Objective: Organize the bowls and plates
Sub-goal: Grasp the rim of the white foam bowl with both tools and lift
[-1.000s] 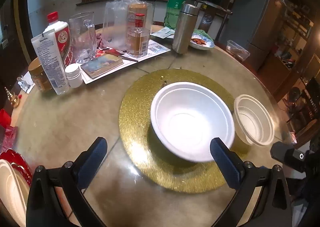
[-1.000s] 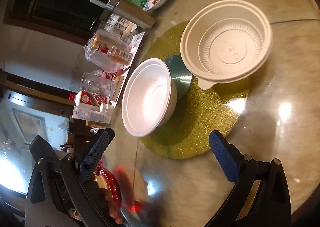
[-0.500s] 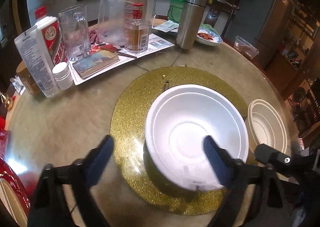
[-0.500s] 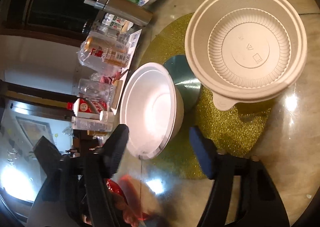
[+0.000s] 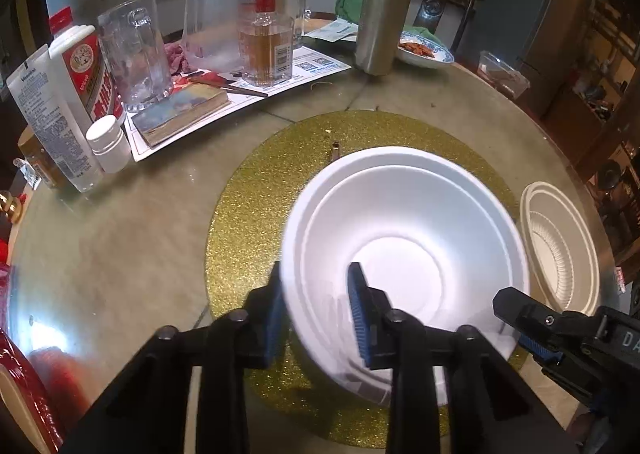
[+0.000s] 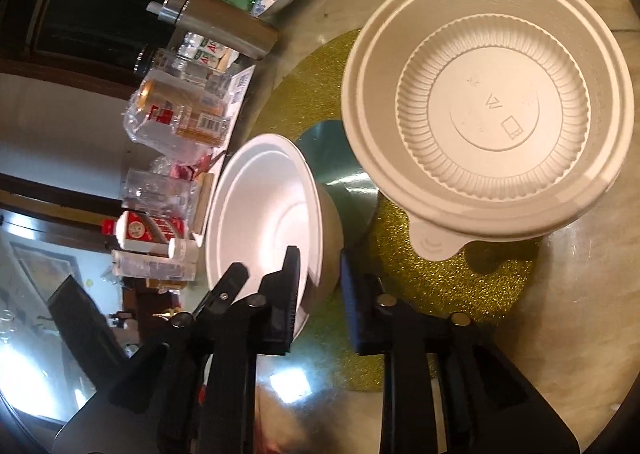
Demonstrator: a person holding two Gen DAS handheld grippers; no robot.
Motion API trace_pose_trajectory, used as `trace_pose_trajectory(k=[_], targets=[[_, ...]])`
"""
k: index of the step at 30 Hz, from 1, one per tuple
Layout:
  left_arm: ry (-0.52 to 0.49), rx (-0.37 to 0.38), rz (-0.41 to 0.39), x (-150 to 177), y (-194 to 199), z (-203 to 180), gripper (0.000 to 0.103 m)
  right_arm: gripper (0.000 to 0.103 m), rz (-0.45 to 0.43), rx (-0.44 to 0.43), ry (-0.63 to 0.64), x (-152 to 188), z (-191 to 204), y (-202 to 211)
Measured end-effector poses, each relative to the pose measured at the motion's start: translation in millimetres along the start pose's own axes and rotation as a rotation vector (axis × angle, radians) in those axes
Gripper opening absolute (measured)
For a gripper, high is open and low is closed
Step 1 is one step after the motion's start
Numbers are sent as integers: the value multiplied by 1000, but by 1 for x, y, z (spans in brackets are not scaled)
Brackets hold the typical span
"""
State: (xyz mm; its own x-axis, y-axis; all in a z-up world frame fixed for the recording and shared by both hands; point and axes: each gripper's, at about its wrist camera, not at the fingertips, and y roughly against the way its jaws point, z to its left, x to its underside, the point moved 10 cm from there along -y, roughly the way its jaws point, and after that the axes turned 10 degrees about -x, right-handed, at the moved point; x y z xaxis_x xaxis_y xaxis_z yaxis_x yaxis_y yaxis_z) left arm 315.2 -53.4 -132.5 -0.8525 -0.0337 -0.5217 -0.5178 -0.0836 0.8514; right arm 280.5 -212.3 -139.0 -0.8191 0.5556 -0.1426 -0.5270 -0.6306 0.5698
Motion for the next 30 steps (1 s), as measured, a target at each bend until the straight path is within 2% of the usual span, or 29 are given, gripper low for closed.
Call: trace_pose_trajectory(k=[1,4,9,16,30], targets=[[-5,-2,3,1,-1,0,15,13,-3,5,4,0,0,0],[-16,-7,-1,4,-1,1,13,12,-14,38,39,2,2,2],[-26,-4,-8,9,4,4,13,12,-9,34,37,11,1,4],[3,44,30,21,13,15,12,12,8,37,43,32,7,12],[37,80,-3,48,62,38,12,12,5,7,96,79,32,44]])
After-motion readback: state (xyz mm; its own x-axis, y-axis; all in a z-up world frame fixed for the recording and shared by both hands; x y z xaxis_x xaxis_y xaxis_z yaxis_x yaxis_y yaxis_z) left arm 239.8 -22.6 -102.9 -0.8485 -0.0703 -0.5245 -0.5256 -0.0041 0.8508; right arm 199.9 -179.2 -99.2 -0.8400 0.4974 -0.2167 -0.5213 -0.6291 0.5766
